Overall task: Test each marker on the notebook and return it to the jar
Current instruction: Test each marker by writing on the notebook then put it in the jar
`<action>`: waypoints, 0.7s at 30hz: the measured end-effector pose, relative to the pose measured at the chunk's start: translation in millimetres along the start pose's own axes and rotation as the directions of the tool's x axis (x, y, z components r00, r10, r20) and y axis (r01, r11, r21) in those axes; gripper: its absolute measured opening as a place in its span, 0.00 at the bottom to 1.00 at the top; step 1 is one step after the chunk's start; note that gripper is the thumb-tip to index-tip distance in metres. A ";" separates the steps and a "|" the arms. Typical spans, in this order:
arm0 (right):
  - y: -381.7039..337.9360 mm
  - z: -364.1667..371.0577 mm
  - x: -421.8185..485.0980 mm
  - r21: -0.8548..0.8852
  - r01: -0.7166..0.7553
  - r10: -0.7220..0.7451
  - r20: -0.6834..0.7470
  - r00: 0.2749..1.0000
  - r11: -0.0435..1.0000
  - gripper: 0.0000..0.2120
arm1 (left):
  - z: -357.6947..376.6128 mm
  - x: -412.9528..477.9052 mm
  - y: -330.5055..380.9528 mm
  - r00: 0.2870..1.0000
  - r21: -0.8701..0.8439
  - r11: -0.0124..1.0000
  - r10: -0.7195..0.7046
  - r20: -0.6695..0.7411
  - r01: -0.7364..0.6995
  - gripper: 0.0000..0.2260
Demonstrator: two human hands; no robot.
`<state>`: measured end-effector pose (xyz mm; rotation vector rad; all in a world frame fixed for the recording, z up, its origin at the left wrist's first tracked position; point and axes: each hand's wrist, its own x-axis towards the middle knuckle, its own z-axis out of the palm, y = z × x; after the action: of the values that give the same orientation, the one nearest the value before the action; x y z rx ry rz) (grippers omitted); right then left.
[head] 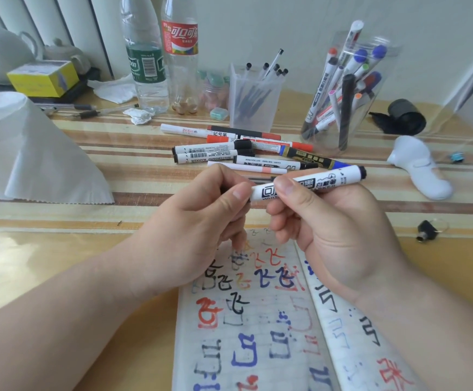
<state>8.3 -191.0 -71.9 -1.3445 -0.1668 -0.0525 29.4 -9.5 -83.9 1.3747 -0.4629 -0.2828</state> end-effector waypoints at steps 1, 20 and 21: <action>1.2 -1.1 1.2 -0.007 -0.004 0.005 0.012 1.000 1.000 0.05 | -1.4 0.0 -0.9 1.000 0.069 0.997 0.017 0.000 -0.017 0.12; 1.2 -11.5 4.0 -0.144 -0.044 0.053 0.059 0.997 0.989 0.06 | -12.1 1.7 1.9 0.990 0.130 0.988 -0.068 -0.125 0.084 0.25; 0.0 -11.7 3.5 -0.144 -0.033 0.040 0.044 0.998 0.989 0.06 | -12.0 1.2 2.5 0.989 0.141 0.987 -0.057 -0.134 0.076 0.25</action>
<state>12.8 -202.2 -73.9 -1.4924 -0.1802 -0.0023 35.9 0.8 -82.8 1.5438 -0.3350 -0.2162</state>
